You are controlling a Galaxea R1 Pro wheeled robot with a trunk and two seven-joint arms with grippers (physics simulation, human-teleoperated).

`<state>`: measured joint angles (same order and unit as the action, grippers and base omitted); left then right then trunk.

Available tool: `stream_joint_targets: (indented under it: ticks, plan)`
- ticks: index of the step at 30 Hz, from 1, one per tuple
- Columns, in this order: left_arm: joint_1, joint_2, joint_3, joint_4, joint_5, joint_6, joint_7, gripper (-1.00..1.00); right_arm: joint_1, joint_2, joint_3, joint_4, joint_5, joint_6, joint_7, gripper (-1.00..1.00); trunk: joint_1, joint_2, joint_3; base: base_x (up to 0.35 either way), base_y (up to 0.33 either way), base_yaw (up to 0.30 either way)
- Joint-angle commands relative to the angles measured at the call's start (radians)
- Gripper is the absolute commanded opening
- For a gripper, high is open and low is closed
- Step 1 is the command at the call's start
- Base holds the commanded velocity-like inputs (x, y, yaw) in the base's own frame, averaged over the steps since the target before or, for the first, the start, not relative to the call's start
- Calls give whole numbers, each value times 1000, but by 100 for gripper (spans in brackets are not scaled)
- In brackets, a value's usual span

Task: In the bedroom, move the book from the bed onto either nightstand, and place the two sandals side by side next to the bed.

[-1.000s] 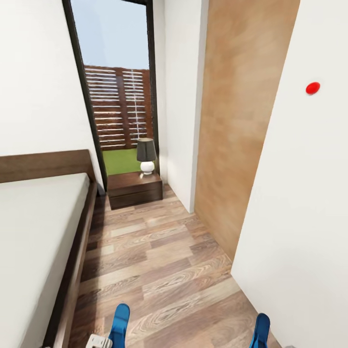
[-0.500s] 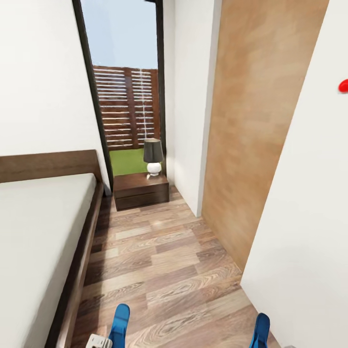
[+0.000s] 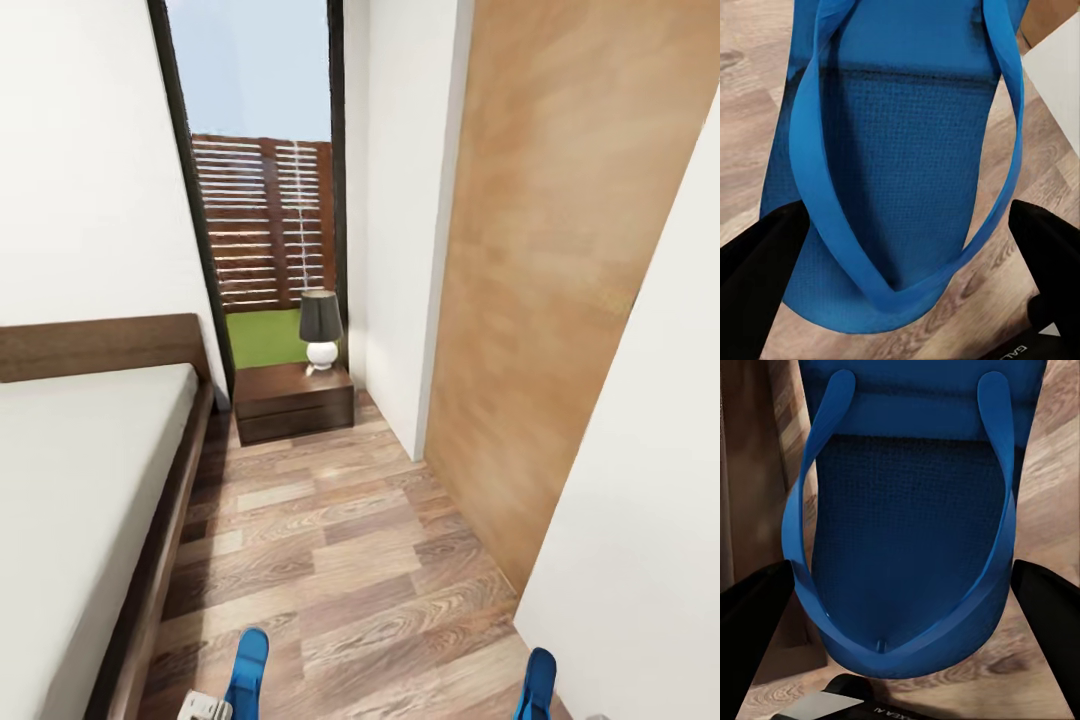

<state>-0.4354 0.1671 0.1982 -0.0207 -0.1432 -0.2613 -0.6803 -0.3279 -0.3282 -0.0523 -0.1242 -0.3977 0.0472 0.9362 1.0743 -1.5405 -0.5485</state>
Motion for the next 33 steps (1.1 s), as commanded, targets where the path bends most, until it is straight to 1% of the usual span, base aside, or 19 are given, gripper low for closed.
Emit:
stream_joint_targets:
  ticks: [1,7,33]
  plan:
    - [-1,0,9,1,-10,-5,-2,-100,0,0,-6,0,0,5,4,-100,1,0,-1,327,0,194]
    - [-1,0,9,1,-10,-5,-2,-100,0,0,-6,0,0,5,4,-100,1,0,-1,327,0,75]
    - [-1,0,9,1,-10,-5,-2,-100,0,0,-6,0,0,5,4,-100,1,0,-1,328,0,1]
